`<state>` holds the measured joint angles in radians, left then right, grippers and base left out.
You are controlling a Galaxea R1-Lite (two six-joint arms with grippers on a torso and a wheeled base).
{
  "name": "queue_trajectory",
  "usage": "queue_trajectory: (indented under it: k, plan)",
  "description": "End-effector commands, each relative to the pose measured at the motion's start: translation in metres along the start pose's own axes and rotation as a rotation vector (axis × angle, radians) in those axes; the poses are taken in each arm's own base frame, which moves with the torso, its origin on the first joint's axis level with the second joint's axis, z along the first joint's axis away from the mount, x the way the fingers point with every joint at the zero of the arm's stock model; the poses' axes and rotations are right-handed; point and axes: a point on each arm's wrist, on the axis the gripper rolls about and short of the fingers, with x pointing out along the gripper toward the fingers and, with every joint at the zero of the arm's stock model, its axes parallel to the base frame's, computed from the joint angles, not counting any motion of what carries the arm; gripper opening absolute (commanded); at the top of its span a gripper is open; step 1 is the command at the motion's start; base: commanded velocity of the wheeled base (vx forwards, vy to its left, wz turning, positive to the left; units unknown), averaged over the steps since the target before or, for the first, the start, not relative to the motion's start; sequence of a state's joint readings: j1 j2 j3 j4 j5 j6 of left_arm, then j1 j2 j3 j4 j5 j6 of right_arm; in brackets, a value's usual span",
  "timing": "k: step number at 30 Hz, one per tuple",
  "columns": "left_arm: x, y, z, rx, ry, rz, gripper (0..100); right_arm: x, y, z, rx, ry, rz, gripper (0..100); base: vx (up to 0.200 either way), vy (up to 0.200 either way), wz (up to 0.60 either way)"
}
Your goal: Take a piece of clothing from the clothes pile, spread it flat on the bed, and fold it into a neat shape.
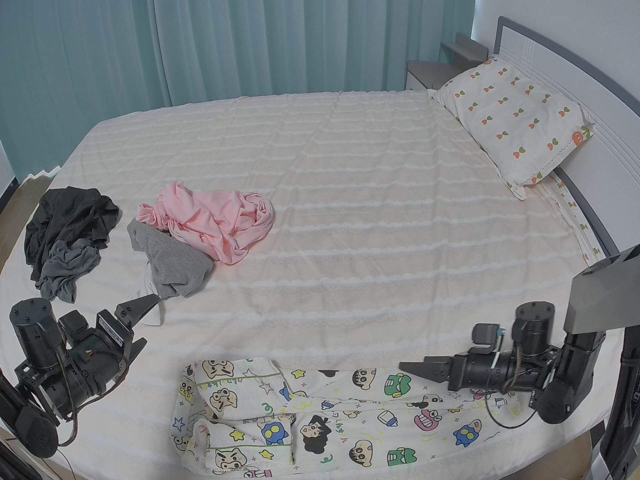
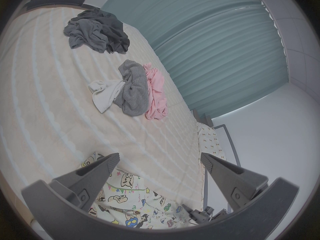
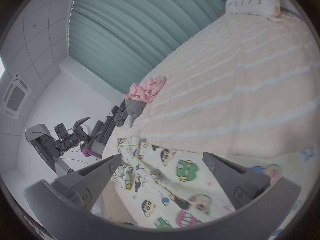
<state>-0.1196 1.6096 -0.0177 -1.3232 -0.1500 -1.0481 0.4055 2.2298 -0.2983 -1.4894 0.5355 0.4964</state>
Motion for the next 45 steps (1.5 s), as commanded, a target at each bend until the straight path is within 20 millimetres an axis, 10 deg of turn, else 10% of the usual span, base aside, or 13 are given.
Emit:
queue_trajectory:
  k: [1,23,32,39,45]
  plan:
    - [-0.002,0.005,-0.002,-0.021,0.011,0.03,100,0.03,0.004,-0.021,0.012,0.099,0.024,100,0.0,0.0,0.0]
    - [0.0,0.007,-0.005,-0.024,0.032,0.05,100,0.027,0.015,-0.043,0.0,0.163,0.034,100,0.0,0.0,0.0]
    - [0.008,0.001,-0.053,0.054,0.307,0.059,100,-0.024,0.028,-0.017,0.066,-0.018,-0.05,100,0.0,0.0,0.0]
    - [0.038,0.034,-0.077,0.146,0.422,0.247,100,-0.068,0.019,-0.017,0.136,-0.058,-0.142,100,0.0,0.0,0.0]
    - [0.07,0.034,-0.058,0.172,0.286,0.239,100,-0.074,0.013,-0.015,0.155,-0.075,-0.163,100,0.0,0.0,0.0]
